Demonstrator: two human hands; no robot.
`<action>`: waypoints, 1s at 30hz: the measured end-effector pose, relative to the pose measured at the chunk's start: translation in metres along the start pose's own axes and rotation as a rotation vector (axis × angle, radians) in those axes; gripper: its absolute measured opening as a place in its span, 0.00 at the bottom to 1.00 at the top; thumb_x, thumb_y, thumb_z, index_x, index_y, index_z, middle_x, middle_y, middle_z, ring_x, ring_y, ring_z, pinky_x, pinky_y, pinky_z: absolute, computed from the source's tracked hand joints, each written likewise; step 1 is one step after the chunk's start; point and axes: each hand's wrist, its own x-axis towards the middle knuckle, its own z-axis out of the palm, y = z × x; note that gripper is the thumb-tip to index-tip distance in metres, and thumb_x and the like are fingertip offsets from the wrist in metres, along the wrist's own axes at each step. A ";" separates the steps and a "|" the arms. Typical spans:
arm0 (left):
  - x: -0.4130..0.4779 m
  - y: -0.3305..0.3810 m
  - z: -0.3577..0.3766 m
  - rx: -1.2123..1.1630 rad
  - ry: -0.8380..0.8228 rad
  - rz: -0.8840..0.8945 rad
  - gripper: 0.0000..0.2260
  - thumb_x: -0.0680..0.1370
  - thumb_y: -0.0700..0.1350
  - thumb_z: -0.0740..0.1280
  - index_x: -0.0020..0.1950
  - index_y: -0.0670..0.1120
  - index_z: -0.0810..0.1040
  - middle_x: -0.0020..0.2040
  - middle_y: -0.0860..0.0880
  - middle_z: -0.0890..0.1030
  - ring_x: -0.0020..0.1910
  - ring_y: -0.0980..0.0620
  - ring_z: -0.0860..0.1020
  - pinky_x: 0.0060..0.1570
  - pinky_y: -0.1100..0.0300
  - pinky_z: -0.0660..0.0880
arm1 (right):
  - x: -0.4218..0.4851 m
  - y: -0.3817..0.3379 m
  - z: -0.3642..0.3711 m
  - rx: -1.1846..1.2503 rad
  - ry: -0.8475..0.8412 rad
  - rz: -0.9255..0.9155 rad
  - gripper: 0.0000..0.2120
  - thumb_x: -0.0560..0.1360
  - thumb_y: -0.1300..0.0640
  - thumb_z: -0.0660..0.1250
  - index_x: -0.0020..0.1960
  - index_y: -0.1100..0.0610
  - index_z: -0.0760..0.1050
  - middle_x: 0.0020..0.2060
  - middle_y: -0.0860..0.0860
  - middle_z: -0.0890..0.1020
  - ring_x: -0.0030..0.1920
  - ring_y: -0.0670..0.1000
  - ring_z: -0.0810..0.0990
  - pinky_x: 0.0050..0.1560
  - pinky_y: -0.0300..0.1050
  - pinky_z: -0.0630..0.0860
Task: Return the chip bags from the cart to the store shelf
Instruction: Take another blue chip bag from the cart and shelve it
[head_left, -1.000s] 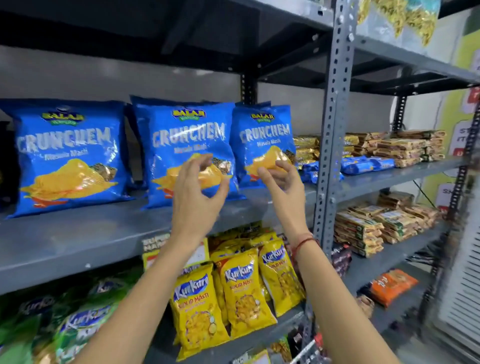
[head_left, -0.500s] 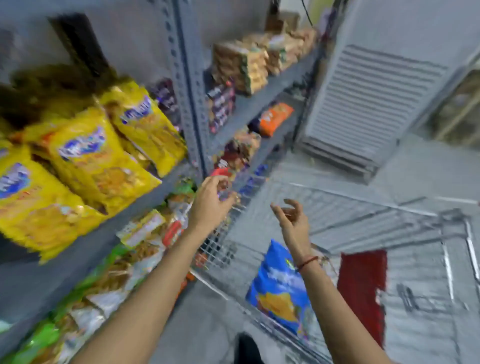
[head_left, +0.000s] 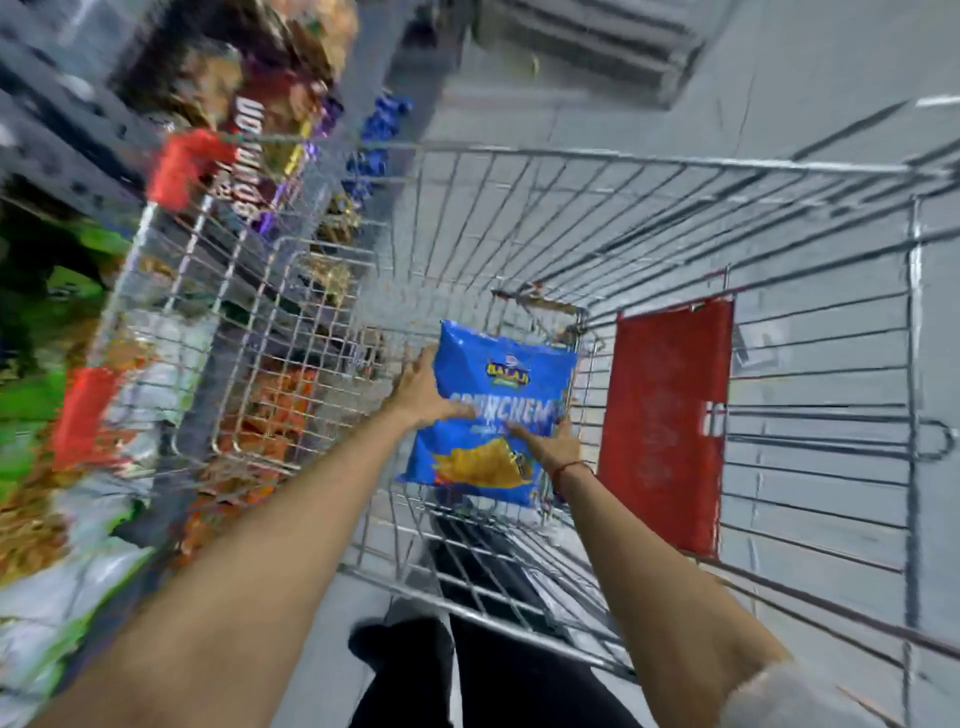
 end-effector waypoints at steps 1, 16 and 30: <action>0.008 -0.005 0.006 -0.079 -0.039 -0.027 0.52 0.61 0.47 0.80 0.74 0.40 0.49 0.75 0.41 0.61 0.72 0.44 0.62 0.68 0.58 0.56 | 0.010 0.005 0.004 0.005 0.011 0.007 0.37 0.67 0.54 0.77 0.70 0.65 0.66 0.65 0.61 0.76 0.65 0.61 0.76 0.64 0.53 0.73; 0.027 -0.044 0.020 -0.331 -0.040 -0.212 0.30 0.56 0.47 0.81 0.55 0.47 0.77 0.57 0.47 0.81 0.53 0.46 0.79 0.58 0.49 0.75 | 0.017 -0.017 0.025 0.248 0.026 -0.131 0.27 0.61 0.48 0.80 0.56 0.55 0.76 0.47 0.48 0.83 0.45 0.47 0.82 0.43 0.38 0.79; -0.135 0.041 -0.147 -0.505 0.394 0.389 0.22 0.63 0.42 0.78 0.52 0.54 0.73 0.51 0.54 0.80 0.47 0.58 0.80 0.42 0.68 0.78 | -0.148 -0.187 0.009 0.484 -0.123 -0.679 0.27 0.63 0.55 0.80 0.60 0.59 0.77 0.52 0.53 0.85 0.50 0.48 0.85 0.48 0.43 0.82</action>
